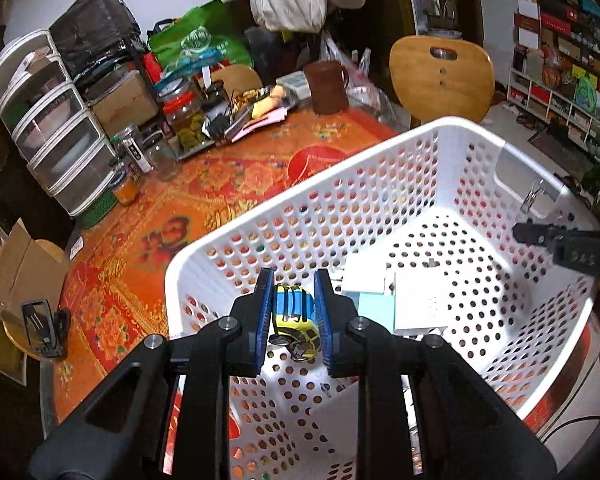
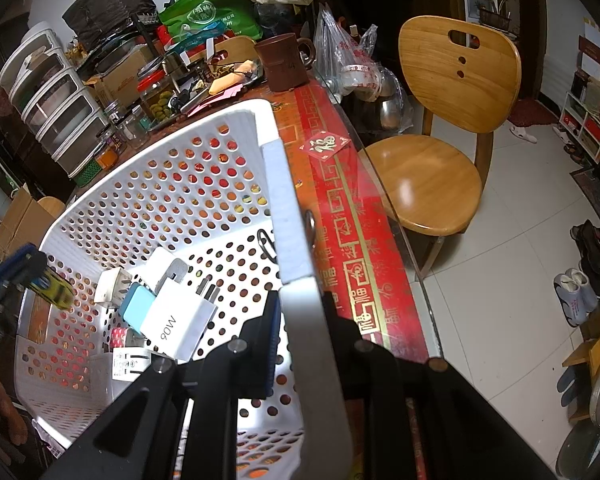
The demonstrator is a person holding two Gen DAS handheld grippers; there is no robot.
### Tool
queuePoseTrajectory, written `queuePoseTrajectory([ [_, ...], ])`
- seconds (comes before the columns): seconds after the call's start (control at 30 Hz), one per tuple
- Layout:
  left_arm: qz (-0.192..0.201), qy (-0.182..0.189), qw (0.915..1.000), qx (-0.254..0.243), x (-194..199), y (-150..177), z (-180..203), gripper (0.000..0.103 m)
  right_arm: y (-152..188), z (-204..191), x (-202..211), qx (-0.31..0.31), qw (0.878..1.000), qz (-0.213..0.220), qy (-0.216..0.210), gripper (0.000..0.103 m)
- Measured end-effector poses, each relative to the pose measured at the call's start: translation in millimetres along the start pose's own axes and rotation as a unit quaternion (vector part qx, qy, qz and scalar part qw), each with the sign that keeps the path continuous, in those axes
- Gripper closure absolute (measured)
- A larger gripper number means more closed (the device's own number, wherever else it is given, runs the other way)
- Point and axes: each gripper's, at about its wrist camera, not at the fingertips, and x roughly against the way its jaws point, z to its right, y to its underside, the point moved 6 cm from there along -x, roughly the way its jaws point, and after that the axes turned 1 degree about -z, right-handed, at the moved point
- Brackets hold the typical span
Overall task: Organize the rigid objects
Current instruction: 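Carry the black toy car into the basket and release it, then lower the white basket onto the table and release it with the right tool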
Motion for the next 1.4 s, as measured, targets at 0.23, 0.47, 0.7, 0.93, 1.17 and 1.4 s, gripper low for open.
queuePoseTrajectory([
  [0.23,-0.038,0.019,0.9991,0.001,-21.0,14.4,0.2,0.077,-0.1,-0.1,0.0,0.000,1.000,0.000,0.000,0.085],
  [0.47,0.039,0.045,0.9982,0.010,18.6,14.0,-4.8,0.001,0.7,-0.1,-1.3,0.001,1.000,-0.002,0.001,0.085],
  [0.7,0.087,0.054,0.9940,0.039,53.3,34.7,-24.9,0.001,5.3,-4.2,5.6,0.022,1.000,0.006,0.018,0.016],
  [0.93,0.128,0.023,0.9885,0.077,103.4,77.5,-46.1,0.001,39.5,-25.0,115.8,0.020,0.981,0.195,-0.001,0.000],
  [1.17,0.176,0.011,0.9781,0.110,186.8,141.5,-63.3,0.001,129.7,-81.3,190.5,0.075,0.961,0.265,0.012,0.000],
  [1.4,0.233,-0.018,0.9598,0.155,306.7,226.8,-84.8,0.001,213.6,-128.4,261.3,0.099,0.954,0.283,-0.004,0.000],
])
